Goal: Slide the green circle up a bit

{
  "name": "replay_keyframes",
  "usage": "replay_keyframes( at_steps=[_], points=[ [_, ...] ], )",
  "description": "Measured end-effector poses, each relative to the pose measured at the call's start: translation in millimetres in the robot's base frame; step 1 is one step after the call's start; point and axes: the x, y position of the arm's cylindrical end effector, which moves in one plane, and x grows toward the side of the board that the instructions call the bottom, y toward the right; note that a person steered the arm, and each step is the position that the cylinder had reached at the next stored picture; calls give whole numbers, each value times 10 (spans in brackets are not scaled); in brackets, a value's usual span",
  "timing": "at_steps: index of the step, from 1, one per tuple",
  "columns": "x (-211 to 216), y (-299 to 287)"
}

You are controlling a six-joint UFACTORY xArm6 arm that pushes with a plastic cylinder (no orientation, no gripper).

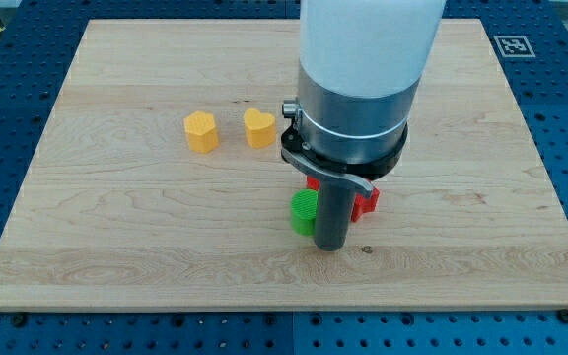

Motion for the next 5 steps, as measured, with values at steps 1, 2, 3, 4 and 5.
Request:
replay_keyframes(
  at_steps=[1,2,3,4,5],
  points=[
    [-24,-33],
    [-132,-128],
    [-196,-251],
    [-274,-336],
    [-372,-329]
  ],
)
